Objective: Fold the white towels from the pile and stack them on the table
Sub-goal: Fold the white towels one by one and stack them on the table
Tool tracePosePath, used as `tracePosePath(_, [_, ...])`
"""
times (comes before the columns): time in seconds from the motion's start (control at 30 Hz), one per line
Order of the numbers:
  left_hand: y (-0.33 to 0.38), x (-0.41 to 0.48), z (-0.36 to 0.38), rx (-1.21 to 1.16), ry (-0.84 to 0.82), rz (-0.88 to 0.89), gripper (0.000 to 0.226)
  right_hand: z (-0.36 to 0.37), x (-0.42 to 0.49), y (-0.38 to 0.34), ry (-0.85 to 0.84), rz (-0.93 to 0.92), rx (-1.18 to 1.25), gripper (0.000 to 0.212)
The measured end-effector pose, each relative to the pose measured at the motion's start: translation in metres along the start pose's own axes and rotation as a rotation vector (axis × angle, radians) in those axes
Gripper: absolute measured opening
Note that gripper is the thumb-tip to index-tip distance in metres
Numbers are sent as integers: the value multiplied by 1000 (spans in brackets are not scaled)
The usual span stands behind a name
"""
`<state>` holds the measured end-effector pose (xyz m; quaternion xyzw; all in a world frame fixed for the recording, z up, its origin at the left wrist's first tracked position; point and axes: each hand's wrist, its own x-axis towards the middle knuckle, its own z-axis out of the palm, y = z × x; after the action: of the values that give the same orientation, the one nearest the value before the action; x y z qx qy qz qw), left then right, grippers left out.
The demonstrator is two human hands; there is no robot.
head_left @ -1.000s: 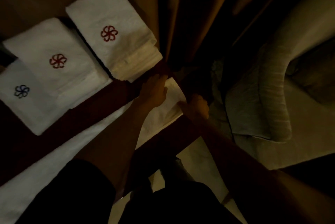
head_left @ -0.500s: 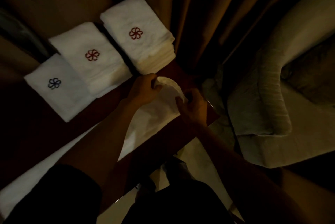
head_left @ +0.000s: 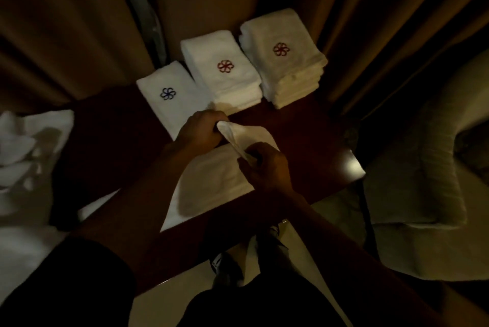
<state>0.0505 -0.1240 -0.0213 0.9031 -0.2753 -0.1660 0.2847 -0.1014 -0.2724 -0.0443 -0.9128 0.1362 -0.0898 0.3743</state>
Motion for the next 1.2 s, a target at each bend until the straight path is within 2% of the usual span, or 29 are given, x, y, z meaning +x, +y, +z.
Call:
tracePosePath(0.17, [-40, -39, -6, 68, -20, -77, 20, 40, -14, -22, -136, -11, -43, 26])
tracePosePath(0.3, [-73, -60, 2, 166, -20, -122, 24, 71, -24, -28, -234, -8, -79, 28])
tracePosePath(0.5, [-107, -75, 14, 136, -44, -208, 39, 103, -32, -28, -344, 5, -103, 30])
tracePosePath(0.6, [-113, -77, 19, 136, -52, -226, 39, 108, -30, -28, -391, 13, -110, 32])
tracePosePath(0.7, [-116, -74, 27, 169, 6, -247, 46, 109, -29, -23, -484, 0, -52, 38])
tracePosePath(0.8, [-114, -69, 35, 209, 162, -218, 52, 104, -24, -20, -424, 15, 56, 34])
tracePosePath(0.9, [-107, -62, 47, 219, 223, -75, 42, 98, -16, -10, -164, -47, -12, 26])
tracePosePath(0.97, [-100, -57, 57, 189, 187, -17, 39, 95, -8, 0, -45, -75, -178, 36])
tracePosePath(1.0, [-96, -56, 64, 171, 150, -9, 42, 91, -3, 4, -61, -35, -275, 48])
tracePosePath(1.1, [-88, -59, 90, 184, -47, -86, 67, 82, 8, 21, -333, 162, -516, 90])
tracePosePath(1.2, [-90, -65, 112, 341, -147, -122, 91, 76, 10, 41, -490, 250, -500, 110])
